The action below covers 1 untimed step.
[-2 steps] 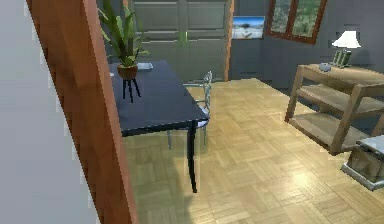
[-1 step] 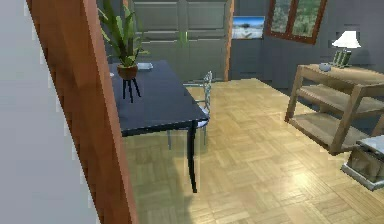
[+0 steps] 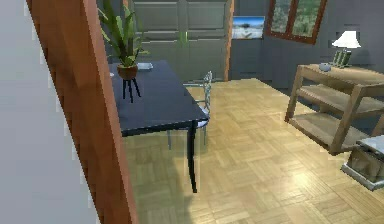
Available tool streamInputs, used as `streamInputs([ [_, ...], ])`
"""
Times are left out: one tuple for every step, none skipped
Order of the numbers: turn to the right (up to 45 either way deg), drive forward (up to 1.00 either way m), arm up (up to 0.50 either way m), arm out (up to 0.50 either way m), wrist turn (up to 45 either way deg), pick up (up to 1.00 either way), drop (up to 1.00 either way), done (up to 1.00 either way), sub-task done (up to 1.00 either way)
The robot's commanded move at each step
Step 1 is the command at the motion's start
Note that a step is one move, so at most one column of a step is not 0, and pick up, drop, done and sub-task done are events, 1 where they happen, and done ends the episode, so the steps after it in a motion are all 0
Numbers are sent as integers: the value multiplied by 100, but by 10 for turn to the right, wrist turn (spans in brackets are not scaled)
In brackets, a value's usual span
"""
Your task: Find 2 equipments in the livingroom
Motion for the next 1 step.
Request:
streamInputs([
  [450, 0, 0, 0, 0, 0, 0, 0, 0],
])
